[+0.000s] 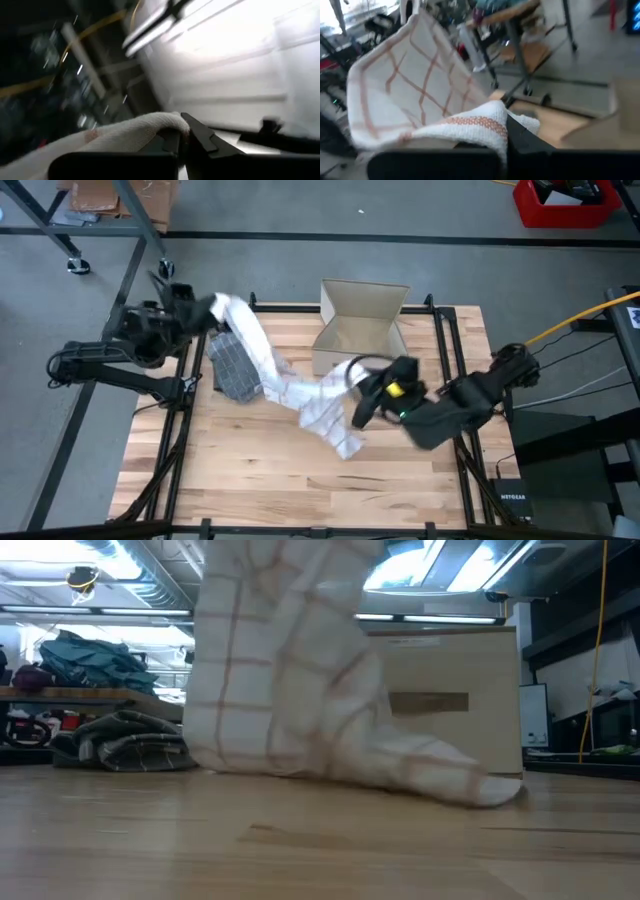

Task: Fold towel
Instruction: Fold the white towel

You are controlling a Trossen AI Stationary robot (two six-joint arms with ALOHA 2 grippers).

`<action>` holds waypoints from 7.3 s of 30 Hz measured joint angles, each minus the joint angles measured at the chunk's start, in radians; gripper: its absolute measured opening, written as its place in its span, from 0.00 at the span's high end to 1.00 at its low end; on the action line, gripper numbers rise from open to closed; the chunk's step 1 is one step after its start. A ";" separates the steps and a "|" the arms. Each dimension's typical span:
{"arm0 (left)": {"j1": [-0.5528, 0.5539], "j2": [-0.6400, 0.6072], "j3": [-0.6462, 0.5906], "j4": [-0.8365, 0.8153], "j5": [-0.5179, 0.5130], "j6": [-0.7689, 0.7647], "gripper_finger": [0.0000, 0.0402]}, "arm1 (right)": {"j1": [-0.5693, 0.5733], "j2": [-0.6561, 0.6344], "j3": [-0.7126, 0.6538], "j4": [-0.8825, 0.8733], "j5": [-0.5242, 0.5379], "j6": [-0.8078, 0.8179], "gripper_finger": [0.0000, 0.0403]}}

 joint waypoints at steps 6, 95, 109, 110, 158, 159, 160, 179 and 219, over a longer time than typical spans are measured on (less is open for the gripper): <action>0.033 0.040 0.001 0.207 -0.160 0.023 1.00 | -0.003 -0.099 0.000 0.149 0.137 -0.253 1.00; -1.005 0.621 0.951 -1.297 0.241 -0.487 1.00 | 0.277 0.074 0.000 0.189 -1.133 0.435 1.00; -1.180 0.656 0.951 -1.292 0.155 -0.459 1.00 | 0.299 0.262 0.000 0.433 -1.052 0.471 1.00; -1.180 0.659 0.951 -1.297 0.154 -0.455 1.00 | 0.299 0.262 0.000 0.420 -1.052 0.468 1.00; -0.760 0.494 0.951 -2.241 -0.459 -0.110 1.00 | -0.055 0.015 0.000 -0.769 -0.856 0.312 1.00; -0.749 0.494 0.951 -2.241 -0.459 -0.080 1.00 | -0.060 0.015 0.000 -0.769 -0.856 0.305 1.00; -0.741 0.494 0.949 -2.239 -0.459 -0.056 1.00 | -0.064 0.016 0.000 -0.769 -0.855 0.298 1.00; -0.835 0.486 0.638 -2.219 -0.126 -0.106 1.00 | 0.076 0.177 -0.001 -0.726 -1.022 0.319 1.00; -1.212 0.863 0.605 -1.917 0.018 -0.251 1.00 | 0.246 0.430 -0.001 -0.205 -1.170 0.494 1.00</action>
